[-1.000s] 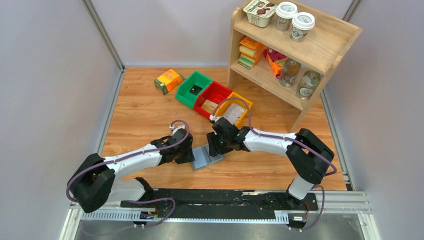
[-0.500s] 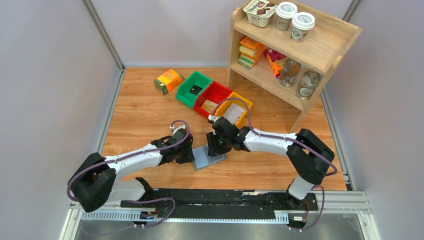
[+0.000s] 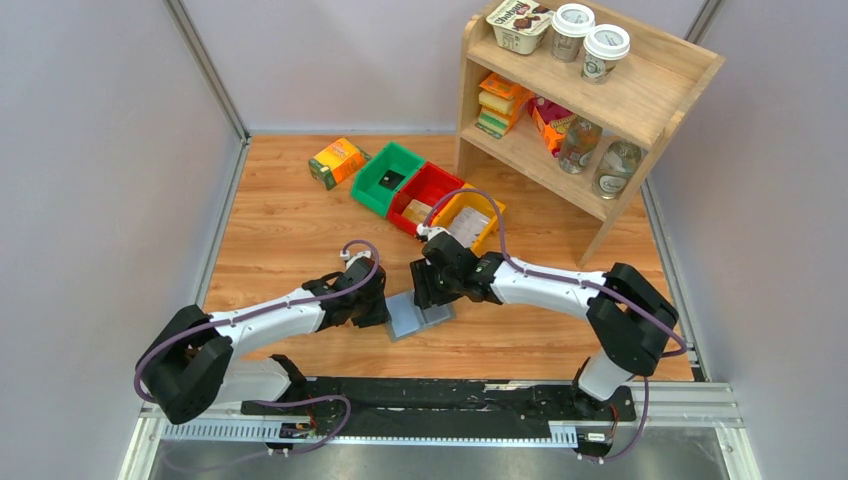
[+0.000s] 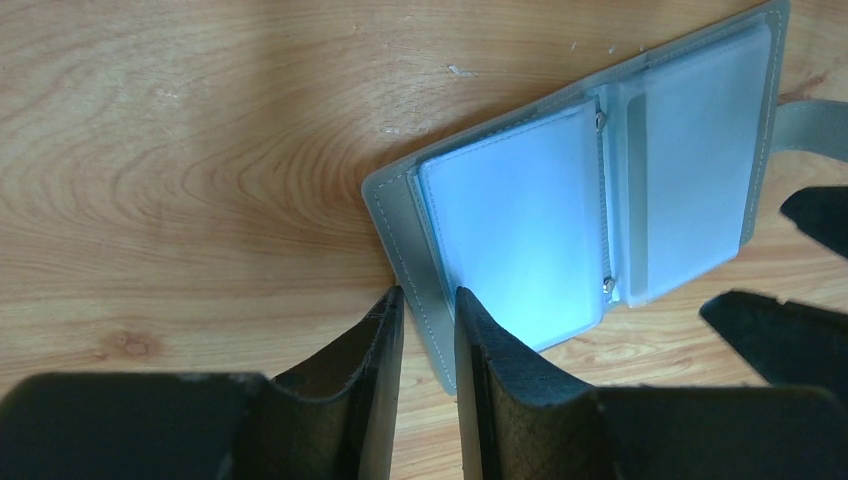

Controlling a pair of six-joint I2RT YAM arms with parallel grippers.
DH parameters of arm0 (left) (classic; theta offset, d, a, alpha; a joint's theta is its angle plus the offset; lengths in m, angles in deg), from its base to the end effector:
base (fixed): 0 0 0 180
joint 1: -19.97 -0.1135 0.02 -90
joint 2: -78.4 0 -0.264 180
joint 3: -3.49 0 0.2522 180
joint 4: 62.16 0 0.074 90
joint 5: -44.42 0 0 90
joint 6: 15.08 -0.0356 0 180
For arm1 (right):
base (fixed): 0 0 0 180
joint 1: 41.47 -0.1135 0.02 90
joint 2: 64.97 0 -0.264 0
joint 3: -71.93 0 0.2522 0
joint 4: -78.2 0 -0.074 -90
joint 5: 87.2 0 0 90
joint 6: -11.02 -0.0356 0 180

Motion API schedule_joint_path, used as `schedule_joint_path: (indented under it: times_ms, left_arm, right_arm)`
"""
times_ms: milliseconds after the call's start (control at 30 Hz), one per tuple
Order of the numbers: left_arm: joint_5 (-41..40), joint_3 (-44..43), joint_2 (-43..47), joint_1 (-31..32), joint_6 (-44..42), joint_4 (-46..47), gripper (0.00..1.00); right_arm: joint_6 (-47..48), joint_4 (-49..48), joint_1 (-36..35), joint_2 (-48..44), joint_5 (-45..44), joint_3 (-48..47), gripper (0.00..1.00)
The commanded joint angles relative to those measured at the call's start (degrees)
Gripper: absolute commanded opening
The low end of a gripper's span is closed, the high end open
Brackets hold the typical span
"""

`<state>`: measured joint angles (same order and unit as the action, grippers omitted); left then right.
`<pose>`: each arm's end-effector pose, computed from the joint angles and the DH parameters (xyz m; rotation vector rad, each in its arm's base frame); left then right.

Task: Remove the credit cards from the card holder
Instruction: Remove the credit card from the card holder.

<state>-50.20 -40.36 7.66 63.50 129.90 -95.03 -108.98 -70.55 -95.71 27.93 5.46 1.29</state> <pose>0.1564 -0.1446 0.1541 -0.2983 2.6806 -0.4811 0.1926 0.2703 0.1935 -0.5718 2.5668 0.6267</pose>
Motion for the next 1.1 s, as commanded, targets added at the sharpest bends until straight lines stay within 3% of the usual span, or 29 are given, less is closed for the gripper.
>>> schedule_joint_path:
  times_ms: [0, 467, 1067]
  left_arm:
    - [0.32, 0.64, -0.01, 0.33, 0.39, 0.57, 0.33]
    - [0.32, 0.82, -0.01, 0.33, 0.30, 0.66, 0.33]
    - [0.58, 0.64, -0.10, 0.33, 0.39, 0.92, 0.33]
  right_arm:
    - [-0.06, 3.34, -0.08, 1.31, -8.81, -2.44, 0.56]
    - [-0.32, 2.90, 0.01, 5.62, -6.70, -3.50, 0.61]
    - [-0.32, -4.92, -0.08, 0.80, 6.74, -1.30, 0.45]
